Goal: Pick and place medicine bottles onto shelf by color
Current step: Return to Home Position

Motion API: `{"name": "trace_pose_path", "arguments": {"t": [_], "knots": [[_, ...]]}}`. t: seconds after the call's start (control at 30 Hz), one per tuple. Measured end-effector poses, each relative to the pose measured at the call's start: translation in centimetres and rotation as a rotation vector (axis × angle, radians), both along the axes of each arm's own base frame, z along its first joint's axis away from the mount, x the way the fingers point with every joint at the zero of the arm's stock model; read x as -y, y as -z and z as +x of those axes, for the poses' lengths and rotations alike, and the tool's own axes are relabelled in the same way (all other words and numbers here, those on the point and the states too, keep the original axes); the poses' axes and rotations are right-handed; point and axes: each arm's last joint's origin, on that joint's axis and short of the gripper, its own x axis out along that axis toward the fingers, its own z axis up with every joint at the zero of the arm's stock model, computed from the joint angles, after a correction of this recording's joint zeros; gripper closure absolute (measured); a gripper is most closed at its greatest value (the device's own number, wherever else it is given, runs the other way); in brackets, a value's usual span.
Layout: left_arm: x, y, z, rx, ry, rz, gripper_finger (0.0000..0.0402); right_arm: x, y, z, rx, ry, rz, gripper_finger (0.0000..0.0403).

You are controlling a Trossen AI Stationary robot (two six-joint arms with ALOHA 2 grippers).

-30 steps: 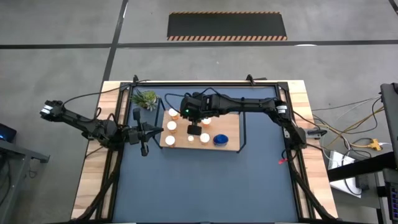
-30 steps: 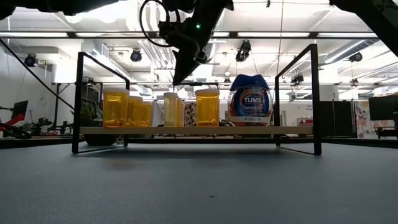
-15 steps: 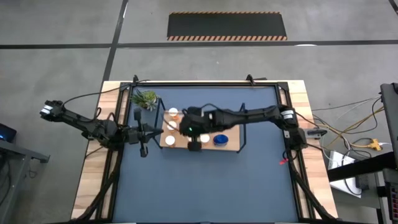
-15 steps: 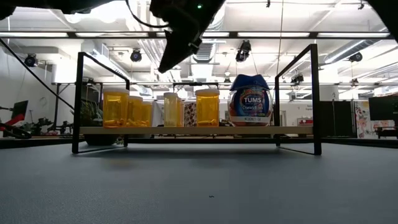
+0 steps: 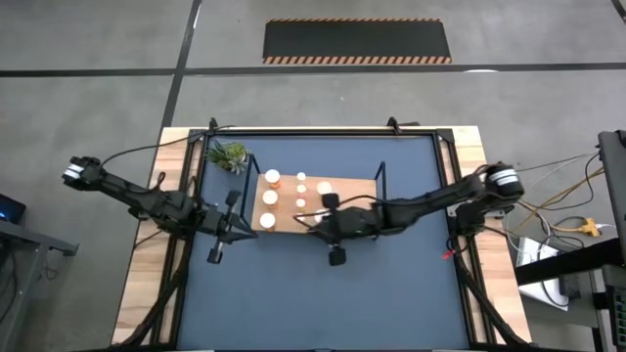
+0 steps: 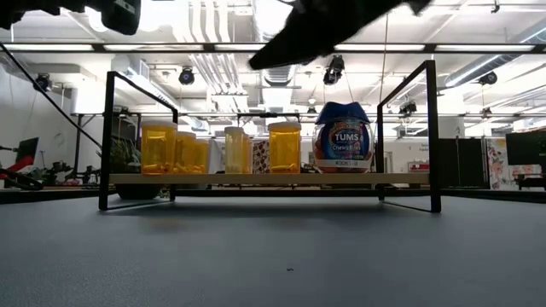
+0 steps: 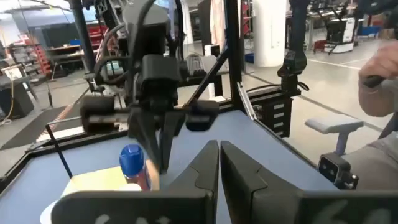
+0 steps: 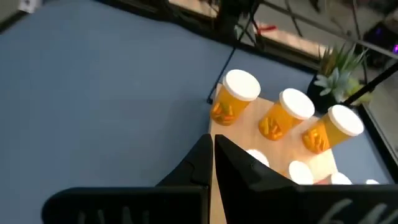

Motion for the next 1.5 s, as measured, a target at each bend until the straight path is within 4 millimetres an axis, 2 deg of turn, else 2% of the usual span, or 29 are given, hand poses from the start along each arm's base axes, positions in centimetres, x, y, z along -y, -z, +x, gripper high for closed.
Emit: {"name": "trace_pose_path", "arguments": {"t": [0.13, 0.27, 0.5, 0.67, 0.83, 0.93, 1.13, 1.5], "knots": [[-0.1, -0.5, -0.4, 0.004, 0.000, -0.004, 0.0402, 0.2, 0.7, -3.2, 0.061, -0.015, 0.005, 0.0394], [-0.6, -0.9, -1.6, -0.026, 0.000, 0.008, 0.0402, 0.9, 0.9, -6.4, 0.129, -0.007, 0.032, 0.0394], [-1.4, 1.2, -3.7, -0.088, -0.004, 0.149, 0.0402, 1.8, 0.5, -11.2, 0.289, -0.034, -0.006, 0.0394], [-2.3, 1.9, -5.2, 0.005, -0.092, 0.176, 0.0402, 2.4, -0.8, -14.2, 0.443, -0.056, -0.069, 0.0394], [-2.9, 2.1, -6.9, 0.117, -0.110, 0.135, 0.0402, 3.0, -0.4, -17.1, 0.510, -0.056, -0.053, 0.0394], [-3.2, 2.6, -7.6, 0.161, -0.117, 0.131, 0.0402, 3.3, 0.0, -18.5, 0.552, -0.053, -0.045, 0.0394], [-3.1, 2.6, -7.1, 0.137, -0.160, 0.136, 0.0402, 3.7, 0.2, -20.7, 0.644, -0.046, -0.031, 0.0394], [-3.3, 2.6, -7.3, 0.149, -0.177, 0.122, 0.0402, 4.3, 0.3, -23.5, 0.765, -0.037, -0.011, 0.0394]]}}
